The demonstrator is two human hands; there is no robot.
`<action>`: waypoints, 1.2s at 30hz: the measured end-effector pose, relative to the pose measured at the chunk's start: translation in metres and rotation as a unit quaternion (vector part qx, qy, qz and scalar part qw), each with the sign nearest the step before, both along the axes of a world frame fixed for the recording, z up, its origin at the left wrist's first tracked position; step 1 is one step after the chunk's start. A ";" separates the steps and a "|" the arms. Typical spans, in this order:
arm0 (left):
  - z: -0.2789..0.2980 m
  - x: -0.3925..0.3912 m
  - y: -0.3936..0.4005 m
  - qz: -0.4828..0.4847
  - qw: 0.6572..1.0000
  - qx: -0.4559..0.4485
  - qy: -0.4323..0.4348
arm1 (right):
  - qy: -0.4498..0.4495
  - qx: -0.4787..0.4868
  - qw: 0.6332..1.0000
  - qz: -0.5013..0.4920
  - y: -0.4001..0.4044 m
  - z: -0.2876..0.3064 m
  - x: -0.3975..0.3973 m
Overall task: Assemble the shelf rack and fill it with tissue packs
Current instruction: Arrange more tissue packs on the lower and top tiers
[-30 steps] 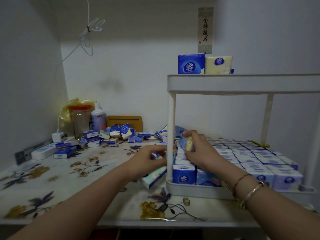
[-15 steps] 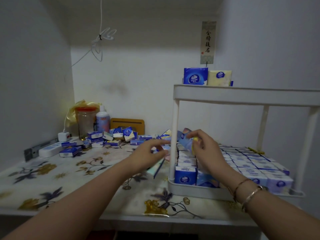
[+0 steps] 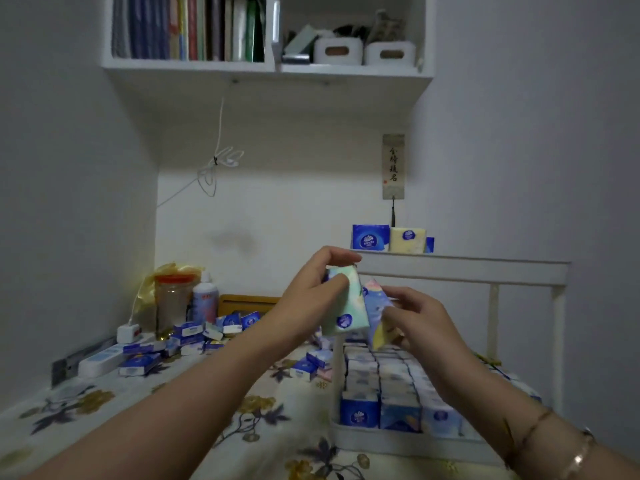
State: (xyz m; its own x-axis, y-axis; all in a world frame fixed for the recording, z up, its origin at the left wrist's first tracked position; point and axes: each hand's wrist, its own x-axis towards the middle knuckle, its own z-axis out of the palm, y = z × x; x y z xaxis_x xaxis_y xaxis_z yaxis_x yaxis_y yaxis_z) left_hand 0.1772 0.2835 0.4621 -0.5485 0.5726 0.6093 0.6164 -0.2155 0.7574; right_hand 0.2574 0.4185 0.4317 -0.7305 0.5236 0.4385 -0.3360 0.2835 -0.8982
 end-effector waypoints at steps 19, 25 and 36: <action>0.134 -0.018 0.115 0.090 0.962 -0.113 0.232 | 0.058 -0.036 0.997 -0.023 0.126 0.152 0.002; 0.122 -0.058 0.135 0.182 0.855 -0.352 0.334 | -0.117 0.042 0.988 -0.087 0.166 0.135 -0.038; 0.132 -0.061 0.143 0.115 0.833 -0.446 0.306 | -0.296 0.136 0.942 -0.081 0.174 0.125 -0.066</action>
